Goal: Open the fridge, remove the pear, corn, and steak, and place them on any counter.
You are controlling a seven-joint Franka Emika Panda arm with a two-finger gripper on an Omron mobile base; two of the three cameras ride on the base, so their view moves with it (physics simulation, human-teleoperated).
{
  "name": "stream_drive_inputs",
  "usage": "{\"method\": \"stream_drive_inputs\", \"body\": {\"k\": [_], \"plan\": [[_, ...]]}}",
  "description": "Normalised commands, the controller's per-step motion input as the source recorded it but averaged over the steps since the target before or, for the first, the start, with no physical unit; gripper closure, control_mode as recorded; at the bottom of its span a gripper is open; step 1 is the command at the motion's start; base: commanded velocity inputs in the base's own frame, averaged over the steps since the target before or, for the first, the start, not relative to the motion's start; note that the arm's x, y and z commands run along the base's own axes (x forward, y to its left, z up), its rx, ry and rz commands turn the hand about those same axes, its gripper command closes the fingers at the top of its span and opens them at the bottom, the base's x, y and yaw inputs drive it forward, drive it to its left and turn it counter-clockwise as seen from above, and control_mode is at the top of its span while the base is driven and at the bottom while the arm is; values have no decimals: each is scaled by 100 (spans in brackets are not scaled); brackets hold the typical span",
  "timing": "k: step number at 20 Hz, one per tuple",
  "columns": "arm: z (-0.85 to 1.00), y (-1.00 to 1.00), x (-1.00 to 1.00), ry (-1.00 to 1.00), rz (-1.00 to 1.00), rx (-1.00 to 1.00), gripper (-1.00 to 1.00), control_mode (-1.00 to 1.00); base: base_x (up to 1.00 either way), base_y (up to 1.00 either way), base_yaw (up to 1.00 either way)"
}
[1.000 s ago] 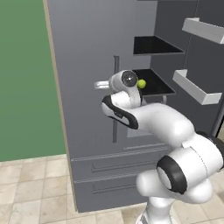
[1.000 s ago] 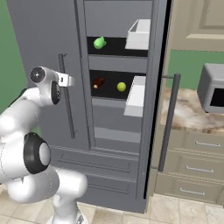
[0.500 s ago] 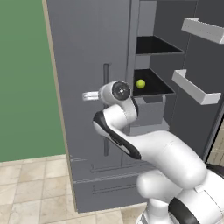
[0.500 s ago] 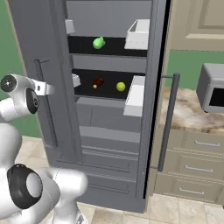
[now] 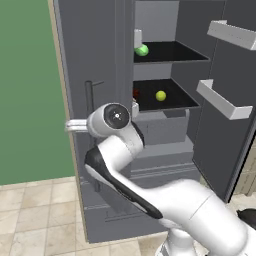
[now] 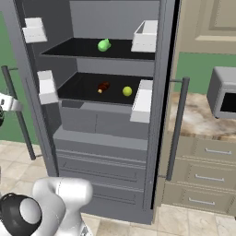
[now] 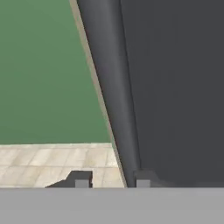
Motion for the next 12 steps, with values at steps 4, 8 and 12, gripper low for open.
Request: {"method": "stream_drive_inputs", "body": {"k": [4,8,12], "plan": [[28,-58,-100,-1,0,23,-100,-100,0,0,0],[22,-100,-100,-8,0,27,-100,-100,0,0,0],[9,-100,-97,-11,0,24,-100,-100,0,0,0]]}}
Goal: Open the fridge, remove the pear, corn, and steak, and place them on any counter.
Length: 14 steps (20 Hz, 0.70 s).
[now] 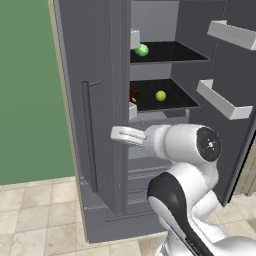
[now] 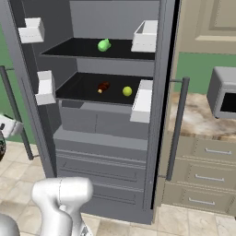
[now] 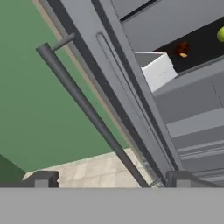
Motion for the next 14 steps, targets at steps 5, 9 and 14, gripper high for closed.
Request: {"method": "stream_drive_inputs", "body": {"k": [5,9,14], "plan": [[4,-100,-22,-4,0,3,-100,-100,0,0,0],[0,-100,30,0,0,0,-100,-100,0,0,0],[-7,-100,61,0,1,0,-100,-100,0,0,0]]}}
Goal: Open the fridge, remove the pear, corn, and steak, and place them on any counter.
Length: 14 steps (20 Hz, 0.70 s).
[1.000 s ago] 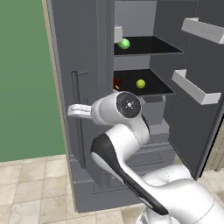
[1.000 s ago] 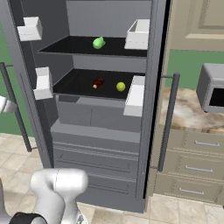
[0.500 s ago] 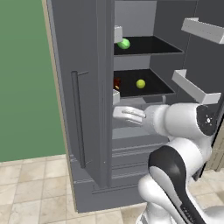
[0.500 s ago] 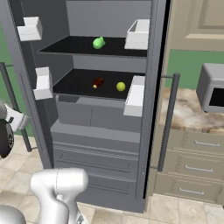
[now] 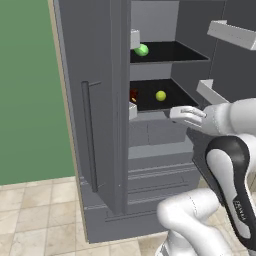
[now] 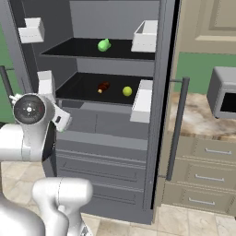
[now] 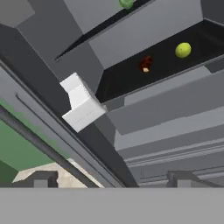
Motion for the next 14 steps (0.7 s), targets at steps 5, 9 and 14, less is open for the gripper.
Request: {"method": "stream_drive_inputs", "body": {"k": [5,9,14], "plan": [[-18,-58,99,9,0,0,-100,-100,0,0,0],[-25,-2,100,19,3,2,-100,-100,0,0,0],[-31,31,100,20,7,0,-100,-100,0,0,0]]}}
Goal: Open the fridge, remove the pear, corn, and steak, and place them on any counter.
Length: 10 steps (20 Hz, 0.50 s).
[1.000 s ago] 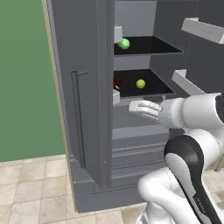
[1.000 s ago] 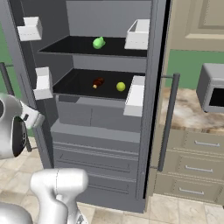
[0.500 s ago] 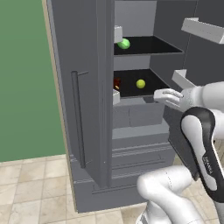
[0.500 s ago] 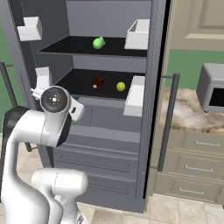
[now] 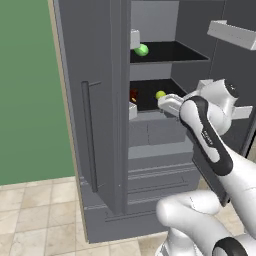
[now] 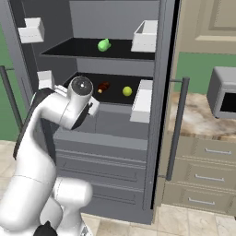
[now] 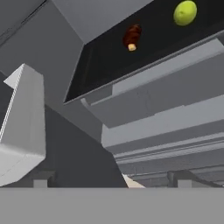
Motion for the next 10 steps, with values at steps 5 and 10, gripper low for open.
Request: {"method": "stream_drive_inputs", "body": {"k": [5,10], "plan": [[-11,59,70,11,13,0,-100,-100,0,0,0],[-8,55,21,3,15,0,-100,-100,0,0,0]]}}
